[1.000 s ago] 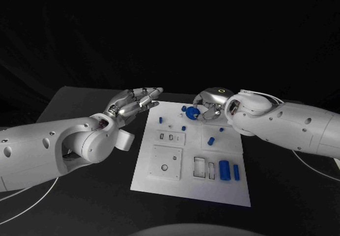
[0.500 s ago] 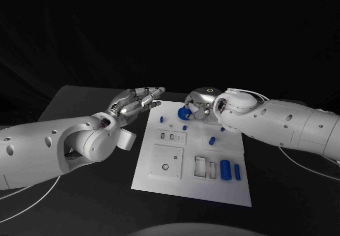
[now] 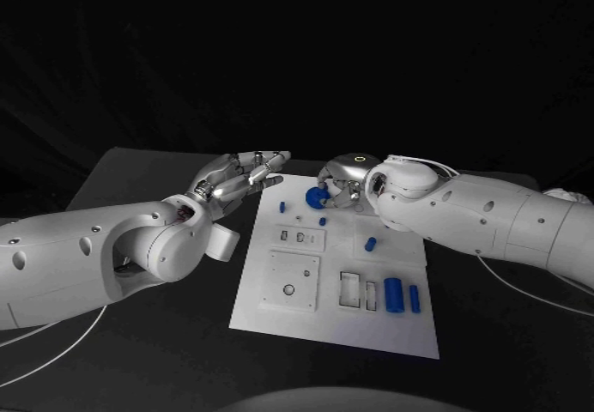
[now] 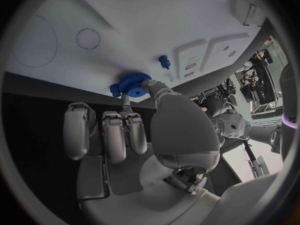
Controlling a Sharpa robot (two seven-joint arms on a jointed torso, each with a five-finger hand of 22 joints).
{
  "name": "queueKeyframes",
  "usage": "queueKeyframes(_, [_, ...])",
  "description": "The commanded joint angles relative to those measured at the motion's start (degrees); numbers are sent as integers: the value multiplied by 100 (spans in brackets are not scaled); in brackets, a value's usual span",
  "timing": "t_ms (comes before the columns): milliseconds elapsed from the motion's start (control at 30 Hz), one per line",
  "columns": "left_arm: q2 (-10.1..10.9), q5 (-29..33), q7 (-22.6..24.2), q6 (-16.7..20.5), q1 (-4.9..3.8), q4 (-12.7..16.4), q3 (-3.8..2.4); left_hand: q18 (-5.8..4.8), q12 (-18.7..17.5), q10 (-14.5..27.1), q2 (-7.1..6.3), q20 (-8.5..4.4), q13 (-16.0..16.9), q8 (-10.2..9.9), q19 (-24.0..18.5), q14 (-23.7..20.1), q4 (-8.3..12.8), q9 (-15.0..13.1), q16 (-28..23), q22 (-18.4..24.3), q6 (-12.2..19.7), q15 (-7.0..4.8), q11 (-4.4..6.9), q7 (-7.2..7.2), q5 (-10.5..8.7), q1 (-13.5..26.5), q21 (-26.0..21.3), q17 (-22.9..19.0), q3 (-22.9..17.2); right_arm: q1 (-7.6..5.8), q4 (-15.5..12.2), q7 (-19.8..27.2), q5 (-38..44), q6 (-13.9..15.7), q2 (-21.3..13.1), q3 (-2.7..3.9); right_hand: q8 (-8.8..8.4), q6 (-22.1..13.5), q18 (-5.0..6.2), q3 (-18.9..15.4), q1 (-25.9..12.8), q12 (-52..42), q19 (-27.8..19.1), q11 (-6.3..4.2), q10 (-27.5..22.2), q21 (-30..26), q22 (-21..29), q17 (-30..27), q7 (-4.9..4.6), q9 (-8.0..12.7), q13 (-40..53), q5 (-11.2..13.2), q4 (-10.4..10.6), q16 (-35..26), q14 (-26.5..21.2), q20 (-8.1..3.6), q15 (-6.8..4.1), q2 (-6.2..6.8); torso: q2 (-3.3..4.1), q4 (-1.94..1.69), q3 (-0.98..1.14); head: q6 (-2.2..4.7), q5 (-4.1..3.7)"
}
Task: Assemble the parts on the task board
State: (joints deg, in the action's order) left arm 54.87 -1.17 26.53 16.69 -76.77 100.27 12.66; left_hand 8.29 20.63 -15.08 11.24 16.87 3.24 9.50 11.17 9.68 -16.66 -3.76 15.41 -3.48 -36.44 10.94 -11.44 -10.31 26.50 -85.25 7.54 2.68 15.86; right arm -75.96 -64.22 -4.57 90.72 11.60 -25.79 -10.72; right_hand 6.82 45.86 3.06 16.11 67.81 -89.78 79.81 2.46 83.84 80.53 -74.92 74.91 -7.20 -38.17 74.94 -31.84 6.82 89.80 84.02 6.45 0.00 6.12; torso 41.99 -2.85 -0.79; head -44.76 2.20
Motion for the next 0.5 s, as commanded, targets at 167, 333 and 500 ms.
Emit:
queueKeyframes(167, [-13,-30,42,-109,-3,8,-4,-63,32,-41,0,-1,5,19,43,23,5,-2,36,-5,-6,7,-5,-135,24,0,25,5,-26,10,-4,-39,83,-139,-2,-3,-315,-207,-11,-94,-145,-22,-4,49,616,-22,-1117,1509,-8,380,1506,867,2,20,598,54,54,0,-4,7,0,-23,17])
queueKeyframes(333, [-21,-30,45,-110,-3,-10,-4,-68,36,-44,-2,-1,5,23,50,26,5,-2,44,-6,-7,14,-12,-141,25,0,29,5,-26,12,-41,8,70,-62,-12,-4,-335,-548,-4,-227,-168,-22,-23,17,616,-42,-1110,1509,41,704,1506,1363,-13,20,598,44,38,-59,-8,4,5,-24,16])
queueKeyframes(500, [-20,-30,45,-110,-2,-29,-4,-68,36,-44,-2,-1,5,23,50,26,5,-2,44,-6,-7,14,-12,-141,25,0,29,5,-26,16,-75,66,42,93,-38,-4,-333,-875,2,-336,-166,-22,-41,-48,616,-62,-1103,1509,124,980,1506,1612,-32,20,598,-1,-14,-108,-11,4,7,-17,13])
